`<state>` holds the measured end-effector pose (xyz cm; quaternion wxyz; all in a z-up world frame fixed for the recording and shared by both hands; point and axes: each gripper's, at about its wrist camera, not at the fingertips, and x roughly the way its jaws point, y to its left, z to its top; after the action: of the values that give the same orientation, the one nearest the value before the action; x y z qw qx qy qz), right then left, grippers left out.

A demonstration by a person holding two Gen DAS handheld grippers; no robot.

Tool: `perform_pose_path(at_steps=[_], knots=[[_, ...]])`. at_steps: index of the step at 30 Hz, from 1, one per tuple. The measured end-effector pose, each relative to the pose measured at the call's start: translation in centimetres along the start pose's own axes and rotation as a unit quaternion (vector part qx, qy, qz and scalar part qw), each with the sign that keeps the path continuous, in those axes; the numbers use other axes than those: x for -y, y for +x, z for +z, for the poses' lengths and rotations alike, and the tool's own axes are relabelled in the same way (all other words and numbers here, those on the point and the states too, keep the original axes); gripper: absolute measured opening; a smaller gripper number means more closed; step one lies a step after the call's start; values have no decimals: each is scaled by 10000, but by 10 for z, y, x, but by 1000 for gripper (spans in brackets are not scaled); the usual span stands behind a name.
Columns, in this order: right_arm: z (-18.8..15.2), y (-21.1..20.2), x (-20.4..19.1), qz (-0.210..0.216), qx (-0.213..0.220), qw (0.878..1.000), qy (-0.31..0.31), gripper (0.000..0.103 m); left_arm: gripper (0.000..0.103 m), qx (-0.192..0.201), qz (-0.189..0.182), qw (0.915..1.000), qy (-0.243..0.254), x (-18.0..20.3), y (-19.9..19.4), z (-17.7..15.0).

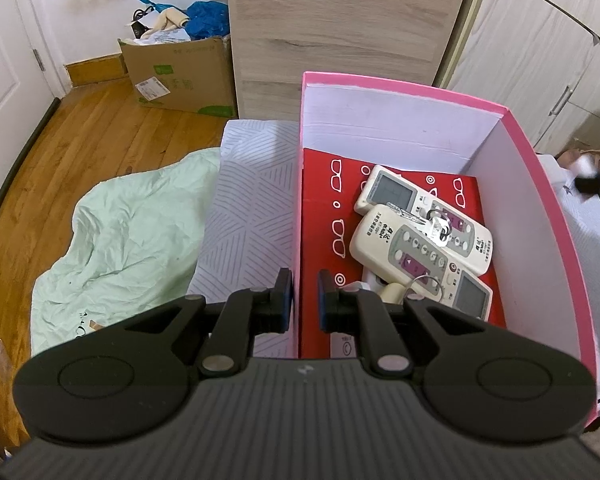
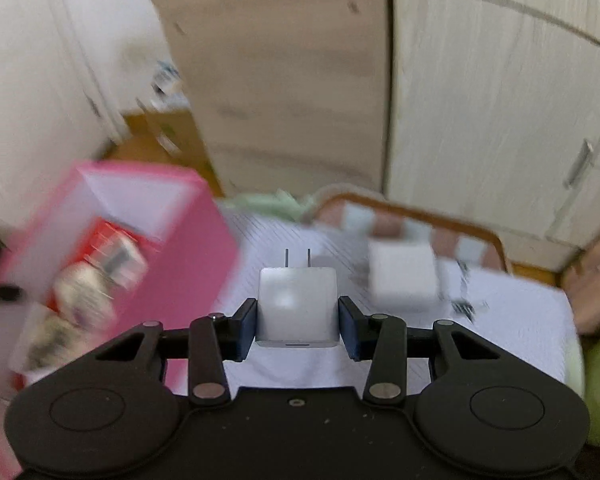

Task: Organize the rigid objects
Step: 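Carry the small cube charger over the pink box with the right tool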

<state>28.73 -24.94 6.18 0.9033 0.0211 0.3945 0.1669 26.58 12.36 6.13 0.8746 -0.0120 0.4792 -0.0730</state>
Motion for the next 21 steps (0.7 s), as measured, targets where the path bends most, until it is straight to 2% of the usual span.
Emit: perform_pose_path(at_steps=[2, 4, 6, 11, 15, 21], knots=[[4, -17, -20, 416, 295, 9985, -196, 48, 10, -3, -1, 10000, -21, 0, 0, 0], [4, -28, -43, 831, 416, 9946, -456, 48, 10, -2, 13, 10000, -21, 0, 0, 0], [0, -31, -72, 1131, 379, 9892, -853, 48, 10, -1, 17, 10000, -22, -1, 0, 0], [-10, -17, -134, 1505, 67, 9768, -1523, 48, 10, 17, 46, 10000, -38, -1, 0, 0], [-8, 8, -163, 1547, -225, 9726, -1721, 48, 10, 19, 56, 9999, -95, -1, 0, 0], [-9, 50, -158, 1259, -730, 9805, -1318, 48, 10, 5, 13, 9999, -132, -2, 0, 0]])
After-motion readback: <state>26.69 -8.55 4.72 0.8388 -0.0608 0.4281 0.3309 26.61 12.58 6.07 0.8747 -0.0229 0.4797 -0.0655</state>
